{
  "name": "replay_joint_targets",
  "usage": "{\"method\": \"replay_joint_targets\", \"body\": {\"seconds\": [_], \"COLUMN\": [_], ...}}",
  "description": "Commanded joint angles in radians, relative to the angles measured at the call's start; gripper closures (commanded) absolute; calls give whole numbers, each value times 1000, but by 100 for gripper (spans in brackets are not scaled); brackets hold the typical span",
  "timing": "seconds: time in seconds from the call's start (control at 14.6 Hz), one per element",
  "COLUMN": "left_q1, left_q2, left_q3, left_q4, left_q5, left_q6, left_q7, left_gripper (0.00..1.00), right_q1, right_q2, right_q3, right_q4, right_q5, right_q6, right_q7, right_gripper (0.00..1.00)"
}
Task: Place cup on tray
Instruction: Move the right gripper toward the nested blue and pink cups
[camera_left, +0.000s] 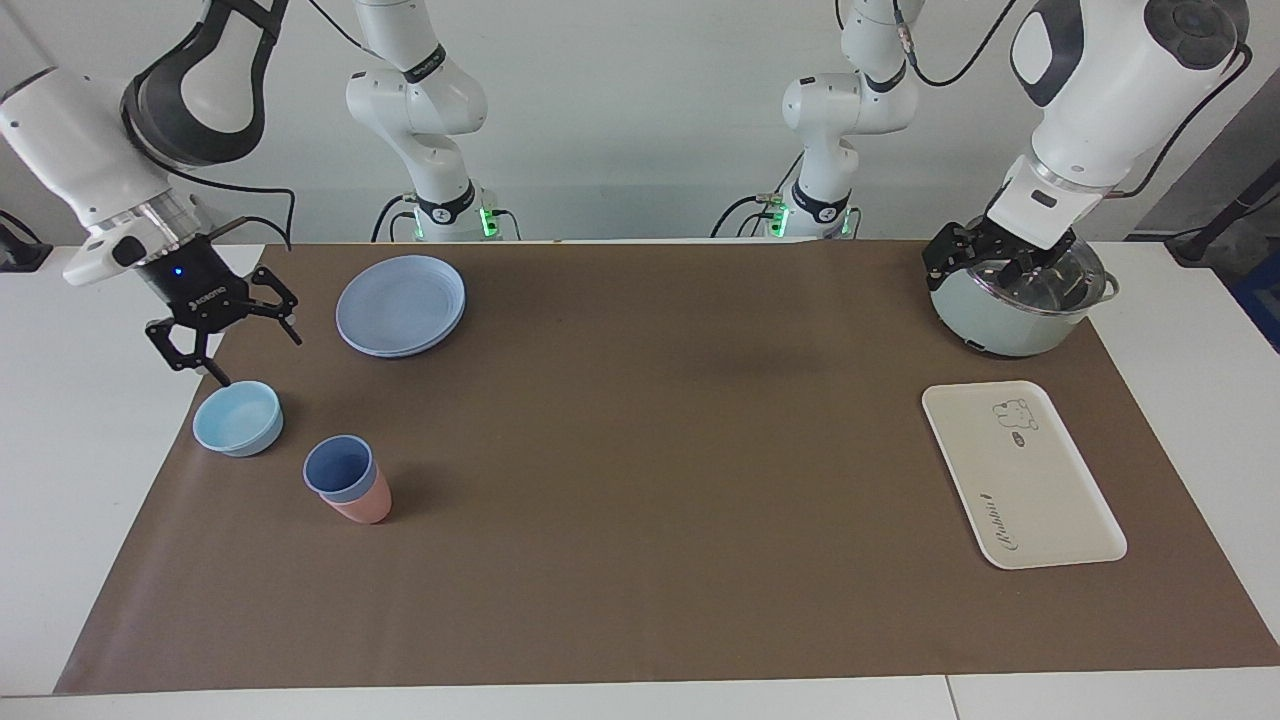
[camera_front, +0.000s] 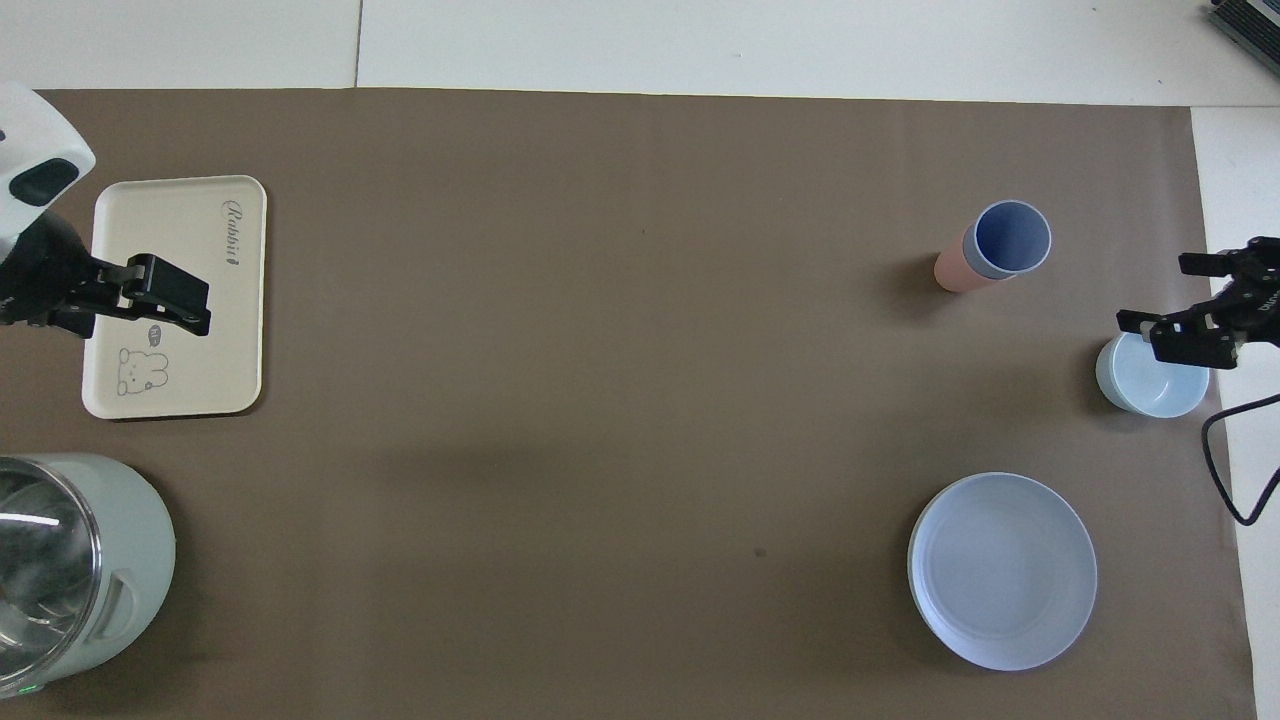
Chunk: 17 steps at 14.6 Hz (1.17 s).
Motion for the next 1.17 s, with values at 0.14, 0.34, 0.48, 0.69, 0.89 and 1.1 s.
{"method": "replay_joint_targets", "body": {"seconds": [0.14, 0.34, 0.48, 0.69, 0.89, 1.1], "left_q1": [5, 8, 6, 8, 8, 6], "left_q2": [-27, -27, -29, -24, -27, -32], "left_q3": [0, 9, 17, 17, 17, 17], "left_q4": [-30, -20, -24, -30, -43, -50], "left_q5": [5, 5, 6, 6, 6, 6], "left_q6": [-1, 9, 80, 215, 219, 205], "left_q7": [9, 5, 6, 6, 9, 8], "left_gripper": [0, 0, 0, 0, 0, 0], "right_q1": [-43, -49, -49, -52, -49, -31], "right_q2": [126, 187, 215, 273, 330, 379], "right_q3": [4, 4, 4, 5, 5, 10], "right_q4": [-1, -1, -1, -2, -1, -1], "right_q5": [286, 439, 520, 617, 733, 917], "right_q6": [42, 42, 52, 39, 37, 32], "right_q7": [-271, -372, -426, -569, -686, -823], "right_gripper": [0, 0, 0, 0, 0, 0]}}
